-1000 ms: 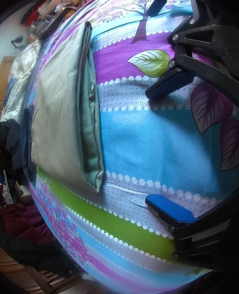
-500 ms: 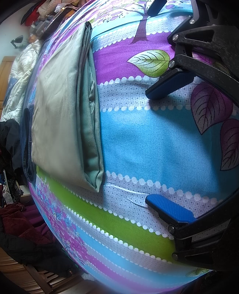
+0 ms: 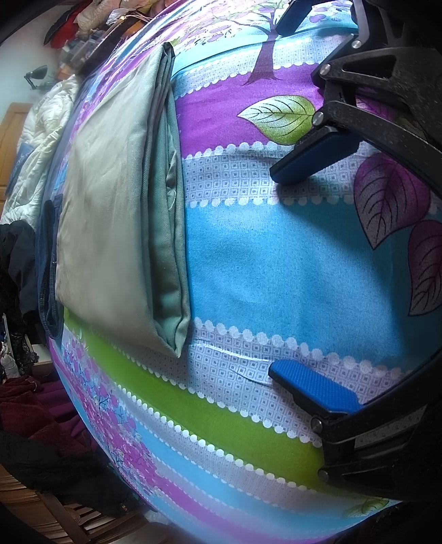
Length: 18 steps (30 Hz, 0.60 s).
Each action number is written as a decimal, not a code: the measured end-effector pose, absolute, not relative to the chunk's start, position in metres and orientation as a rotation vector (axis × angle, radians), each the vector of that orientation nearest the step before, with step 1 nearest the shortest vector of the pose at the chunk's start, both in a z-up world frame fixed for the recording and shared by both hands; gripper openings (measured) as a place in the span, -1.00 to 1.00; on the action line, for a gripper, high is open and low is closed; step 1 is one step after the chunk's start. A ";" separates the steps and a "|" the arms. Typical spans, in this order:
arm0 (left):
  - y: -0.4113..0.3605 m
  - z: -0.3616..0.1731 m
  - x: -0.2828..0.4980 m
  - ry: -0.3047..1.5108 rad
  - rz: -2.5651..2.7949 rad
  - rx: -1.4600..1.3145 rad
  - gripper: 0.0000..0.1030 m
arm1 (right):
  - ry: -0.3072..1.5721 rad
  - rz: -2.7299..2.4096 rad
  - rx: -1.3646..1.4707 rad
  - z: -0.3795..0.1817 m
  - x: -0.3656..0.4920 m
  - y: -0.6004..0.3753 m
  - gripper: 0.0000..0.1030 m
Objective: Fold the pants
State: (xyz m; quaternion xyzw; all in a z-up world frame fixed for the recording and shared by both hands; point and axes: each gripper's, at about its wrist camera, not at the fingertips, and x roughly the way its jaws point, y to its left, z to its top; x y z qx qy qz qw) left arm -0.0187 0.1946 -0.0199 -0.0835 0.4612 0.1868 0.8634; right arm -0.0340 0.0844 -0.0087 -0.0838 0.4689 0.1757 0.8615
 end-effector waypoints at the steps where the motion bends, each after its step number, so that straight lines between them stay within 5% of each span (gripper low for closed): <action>1: 0.194 -0.020 -0.019 0.967 0.392 -0.175 1.00 | 0.984 0.369 -0.176 -0.009 -0.034 0.084 1.00; 18: 0.199 -0.017 -0.010 1.007 0.413 -0.162 1.00 | 1.037 0.330 -0.198 -0.007 -0.026 0.091 1.00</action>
